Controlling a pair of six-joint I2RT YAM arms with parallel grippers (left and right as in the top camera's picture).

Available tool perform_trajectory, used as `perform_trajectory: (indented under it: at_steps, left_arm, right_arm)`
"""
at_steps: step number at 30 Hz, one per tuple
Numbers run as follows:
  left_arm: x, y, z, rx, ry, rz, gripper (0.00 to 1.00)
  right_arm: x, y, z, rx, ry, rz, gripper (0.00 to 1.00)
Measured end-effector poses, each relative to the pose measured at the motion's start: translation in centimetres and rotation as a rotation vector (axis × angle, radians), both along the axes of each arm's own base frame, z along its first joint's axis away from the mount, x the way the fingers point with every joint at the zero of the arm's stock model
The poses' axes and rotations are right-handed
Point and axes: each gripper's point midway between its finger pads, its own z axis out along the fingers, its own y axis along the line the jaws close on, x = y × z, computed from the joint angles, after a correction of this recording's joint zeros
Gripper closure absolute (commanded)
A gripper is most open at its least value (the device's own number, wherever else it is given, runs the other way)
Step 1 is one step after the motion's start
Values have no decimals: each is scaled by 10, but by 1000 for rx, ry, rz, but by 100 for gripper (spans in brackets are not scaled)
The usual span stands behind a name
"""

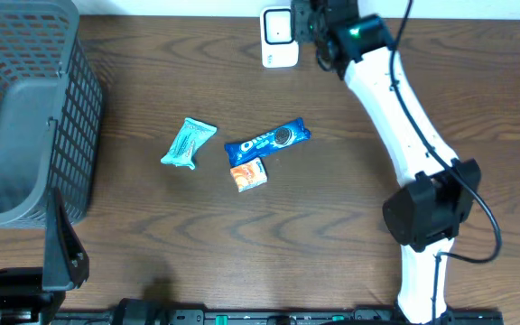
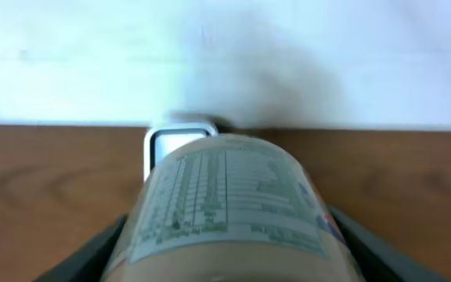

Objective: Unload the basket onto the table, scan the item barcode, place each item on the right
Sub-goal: 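Carry the jar with the right gripper up to the white scanner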

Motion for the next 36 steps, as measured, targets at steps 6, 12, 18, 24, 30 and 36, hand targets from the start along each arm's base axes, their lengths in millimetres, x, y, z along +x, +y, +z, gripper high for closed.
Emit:
perform_trajectory:
  at_steps: [6, 12, 18, 24, 30, 36]
  left_arm:
    - [0, 0, 0, 0, 2, 0, 2]
    - [1, 0, -2, 1, 7, 0, 2]
    - [1, 0, -3, 2, 12, 0, 2]
    - [2, 0, -3, 2, 14, 0, 2]
    - [5, -1, -6, 3, 21, 0, 2]
    - [5, -1, -5, 2, 16, 0, 2]
  right_arm:
    - [39, 15, -47, -34, -111, 22, 54]
    - [64, 41, -94, -99, -198, 86, 53]
    - [71, 55, -123, -186, -253, 99, 53]
    - [69, 59, -117, -291, -293, 87, 49]
    - [55, 53, -114, -403, -228, 61, 48]
    - [3, 13, -80, -544, 0, 23, 43]
